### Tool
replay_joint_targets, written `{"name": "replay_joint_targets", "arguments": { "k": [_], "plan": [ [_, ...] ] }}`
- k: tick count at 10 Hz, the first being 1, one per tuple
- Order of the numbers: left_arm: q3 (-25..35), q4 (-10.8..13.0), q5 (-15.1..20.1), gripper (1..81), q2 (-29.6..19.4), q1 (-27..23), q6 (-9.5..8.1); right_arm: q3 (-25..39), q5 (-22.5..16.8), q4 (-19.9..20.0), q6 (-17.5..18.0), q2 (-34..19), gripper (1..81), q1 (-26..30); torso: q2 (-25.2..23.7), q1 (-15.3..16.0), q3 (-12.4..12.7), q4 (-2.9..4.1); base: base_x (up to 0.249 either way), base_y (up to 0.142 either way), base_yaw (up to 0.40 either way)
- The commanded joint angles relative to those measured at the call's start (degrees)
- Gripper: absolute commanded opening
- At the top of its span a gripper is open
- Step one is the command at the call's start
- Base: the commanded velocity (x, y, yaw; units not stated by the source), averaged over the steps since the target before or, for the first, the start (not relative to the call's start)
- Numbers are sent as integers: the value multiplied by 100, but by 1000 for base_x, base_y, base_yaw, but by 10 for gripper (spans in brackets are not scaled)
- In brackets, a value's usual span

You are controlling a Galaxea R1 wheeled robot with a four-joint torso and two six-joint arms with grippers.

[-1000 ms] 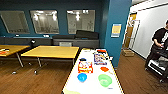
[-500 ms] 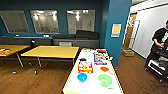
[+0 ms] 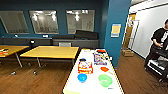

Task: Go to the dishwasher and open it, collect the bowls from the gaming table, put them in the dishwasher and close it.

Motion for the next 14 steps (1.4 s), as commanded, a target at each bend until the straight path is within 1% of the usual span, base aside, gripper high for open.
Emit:
{"name": "replay_joint_targets", "arguments": {
  "k": [1, 3, 4, 11, 13, 14],
  "plan": [
    [-5, -14, 300, 811, -47, -237, 5, 37, -302, -20, -11, 48, 811, 301, 0, 0, 0, 0, 0, 0, 0],
    [-5, -14, 300, 811, -47, -237, 5, 37, -302, -20, -11, 48, 811, 301, 2, 5, 0, 0, 0, 0, 0],
    [-5, -14, 300, 811, -38, -237, 5, 37, -302, -20, -11, 48, 811, 284, 0, 2, 0, 0, 0, 78, 0],
    [-5, -14, 300, 811, -47, -210, 5, 37, -302, -12, -11, 48, 811, 266, 2, 0, 0, 0, 0, 115, 0],
    [-5, -14, 300, 811, -47, -210, 5, 37, -302, -12, -11, 48, 811, 266, 0, -3, 0, 0, 0, 85, 0],
    [-5, -5, 300, 811, -47, -202, 5, 37, -302, -20, -11, 48, 811, 266, 2, -3, 0, 0, 0, 0, 0]
  ]
}}
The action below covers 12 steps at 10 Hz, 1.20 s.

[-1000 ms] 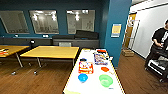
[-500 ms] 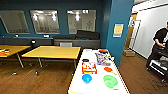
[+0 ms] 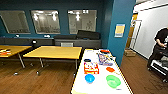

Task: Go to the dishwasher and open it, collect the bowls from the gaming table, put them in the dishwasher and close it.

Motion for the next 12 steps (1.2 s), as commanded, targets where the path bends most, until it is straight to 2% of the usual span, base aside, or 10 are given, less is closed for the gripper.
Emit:
{"name": "replay_joint_targets", "arguments": {
  "k": [1, 7, 12],
  "plan": [
    [22, -3, 289, 811, 12, -217, 7, 18, -310, -24, -14, 31, 811, 266, 0, 1, 0, 0, 0, 0, 0],
    [22, 23, 281, 811, 12, -209, 7, -9, -310, 2, 13, 13, 811, 283, 2, 1, 0, 0, 0, 0, 0],
    [22, 59, 281, 811, 29, -217, 7, 17, -310, -6, 4, -4, 811, 266, -2, 1, 2, 0, 106, 0, 0]
  ]
}}
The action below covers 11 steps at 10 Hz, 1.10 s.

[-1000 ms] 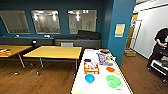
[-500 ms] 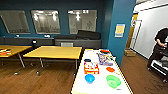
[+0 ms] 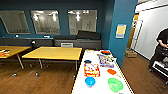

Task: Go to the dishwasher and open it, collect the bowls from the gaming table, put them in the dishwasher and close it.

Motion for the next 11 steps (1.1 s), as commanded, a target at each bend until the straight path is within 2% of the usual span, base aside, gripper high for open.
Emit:
{"name": "replay_joint_targets", "arguments": {
  "k": [1, 4, 7, 9, 11],
  "plan": [
    [11, 53, 312, 811, -14, -179, 7, 37, -327, -6, 1, 2, 811, 229, 0, 0, 0, 0, 125, 0, 0],
    [11, 44, 312, 811, -14, -179, 7, 37, -275, 28, 1, -25, 811, 220, 0, 2, 0, 0, 83, 0, 0],
    [152, 26, 154, 811, -76, -144, 7, 99, 78, 73, 36, -156, 811, 141, 5, 9, -2, 0, 0, 0, 0],
    [160, -26, 154, 811, -111, -144, -2, 692, 165, 203, 263, -584, 811, 88, 2, 7, -2, 0, 0, 0, 0],
    [186, -403, 145, 811, -172, -144, -46, 1832, 576, 572, 659, -1478, 811, -8, 2, 5, -2, 0, 0, 0, 0]
  ]
}}
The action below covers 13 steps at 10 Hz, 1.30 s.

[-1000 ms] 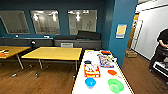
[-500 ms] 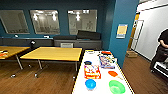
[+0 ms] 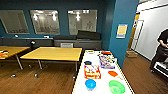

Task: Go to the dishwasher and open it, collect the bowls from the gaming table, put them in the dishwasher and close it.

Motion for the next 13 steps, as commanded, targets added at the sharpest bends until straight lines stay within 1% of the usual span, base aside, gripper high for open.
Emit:
{"name": "replay_joint_targets", "arguments": {
  "k": [1, 2, 3, 4, 5, 7, 8, 9, 11, 13],
  "plan": [
    [171, -331, 260, 811, -127, -226, -24, 1770, 425, 559, 594, -1440, 811, 61, 0, 0, 0, 0, 0, 0, 0],
    [383, -348, 260, 811, -234, -226, -33, 2357, 710, 559, 666, -1919, 811, 34, 0, 0, 0, 0, 0, 0, 0],
    [837, -427, 260, 811, -469, -235, -33, 3204, 973, 559, 657, -2531, 811, 34, 0, 0, 0, 0, 0, 0, 0],
    [1225, -489, 260, 811, -689, -252, -50, 3760, 1035, 524, 657, -2919, 811, 78, 0, 0, 0, 0, 0, 0, 0],
    [1636, -506, 260, 811, -926, -252, -50, 4458, 1061, 507, 648, -3407, 811, 191, 0, 0, 0, 0, 0, 0, 0],
    [1728, -515, 260, 811, -998, -261, -50, 5710, 1097, 497, 648, -4412, 811, 498, 0, 0, 0, 0, 0, 0, 0],
    [1728, -533, 260, 811, -981, -261, -50, 6360, 1192, 515, 648, -4983, 811, 657, 0, 0, 0, 0, 0, 0, 0],
    [1710, -533, 260, 811, -954, -261, -50, 6922, 1359, 533, 657, -5544, 811, 823, 0, 0, -338, 0, 0, 0, 0],
    [1702, -533, 268, 811, -937, -261, -50, 7471, 1378, 611, 683, -6154, 811, 1211, 0, -5, -669, 0, 0, 0, 0],
    [1702, -533, 269, 811, -945, -261, -42, 7753, 1360, 682, 771, -6629, 811, 1633, 0, -5, -1039, 0, 0, 0, 0]
  ]
}}
